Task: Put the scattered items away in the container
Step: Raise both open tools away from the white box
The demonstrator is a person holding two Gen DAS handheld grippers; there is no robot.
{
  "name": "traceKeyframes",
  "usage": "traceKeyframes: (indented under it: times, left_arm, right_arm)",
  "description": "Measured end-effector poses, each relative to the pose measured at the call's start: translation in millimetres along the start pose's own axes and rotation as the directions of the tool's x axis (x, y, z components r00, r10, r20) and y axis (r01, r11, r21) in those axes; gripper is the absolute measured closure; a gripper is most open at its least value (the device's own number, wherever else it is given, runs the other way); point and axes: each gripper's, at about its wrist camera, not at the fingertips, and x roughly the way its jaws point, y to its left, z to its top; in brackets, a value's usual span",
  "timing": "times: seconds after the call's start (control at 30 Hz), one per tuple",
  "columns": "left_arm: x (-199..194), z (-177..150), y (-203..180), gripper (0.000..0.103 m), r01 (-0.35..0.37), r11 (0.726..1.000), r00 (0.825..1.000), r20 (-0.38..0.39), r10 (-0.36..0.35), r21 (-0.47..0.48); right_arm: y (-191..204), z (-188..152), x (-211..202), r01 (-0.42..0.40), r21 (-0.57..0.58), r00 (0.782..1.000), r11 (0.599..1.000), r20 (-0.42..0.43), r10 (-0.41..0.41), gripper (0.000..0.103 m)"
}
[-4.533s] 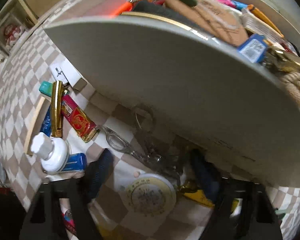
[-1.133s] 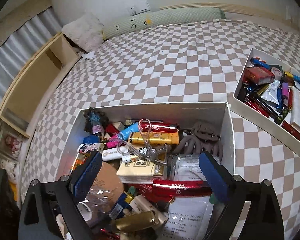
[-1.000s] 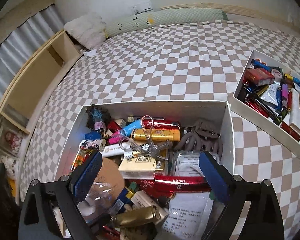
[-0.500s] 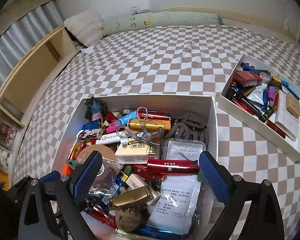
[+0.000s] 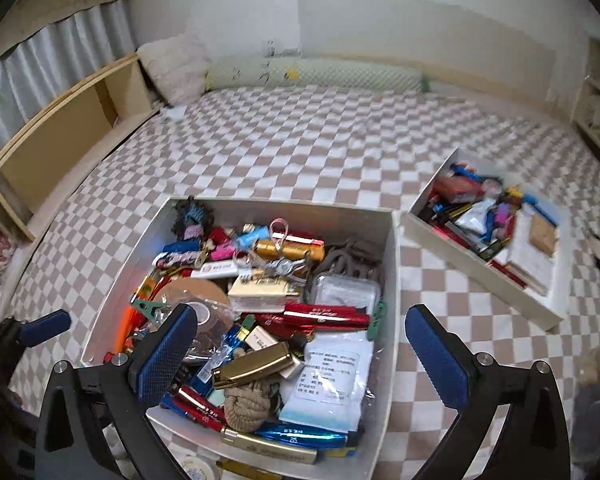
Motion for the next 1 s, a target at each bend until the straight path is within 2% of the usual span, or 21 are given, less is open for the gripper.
traceKeyframes:
  times: [0.3, 0.63, 0.73, 0.87, 1.0]
  left_arm:
    - [-36, 0, 10, 0.000, -0.015, 1.000, 0.998, 0.053, 0.016, -0.013]
    - [-74, -2, 32, 0.000, 0.005, 0.998, 0.993, 0.117, 0.001, -0.057]
    - [-83, -5, 35, 0.000, -0.005, 0.999, 0.992, 0.129, 0.010, -0.041]
    - [-93, -13, 33, 0.000, -0.064, 0.998, 0.989, 0.135, 0.063, 0.007]
    - [-105, -23, 33, 0.000, -0.062, 0.998, 0.987, 0.148, 0.056, 0.032]
  right_arm:
    - [18, -11, -36, 0.040, -0.028, 0.996, 0.999, 0.077, -0.038, 0.000]
    - [28, -27, -69, 0.055, -0.044, 0.993, 0.997, 0.104, -0.050, 0.000]
    - [29, -33, -81, 0.040, -0.033, 0.993, 0.999, 0.112, -0.036, 0.000]
    - [33, -44, -98, 0.042, -0.056, 0.991, 0.998, 0.129, -0.034, 0.000]
    - [36, -55, -117, 0.063, -0.088, 0.988, 0.994, 0.143, -0.050, 0.000]
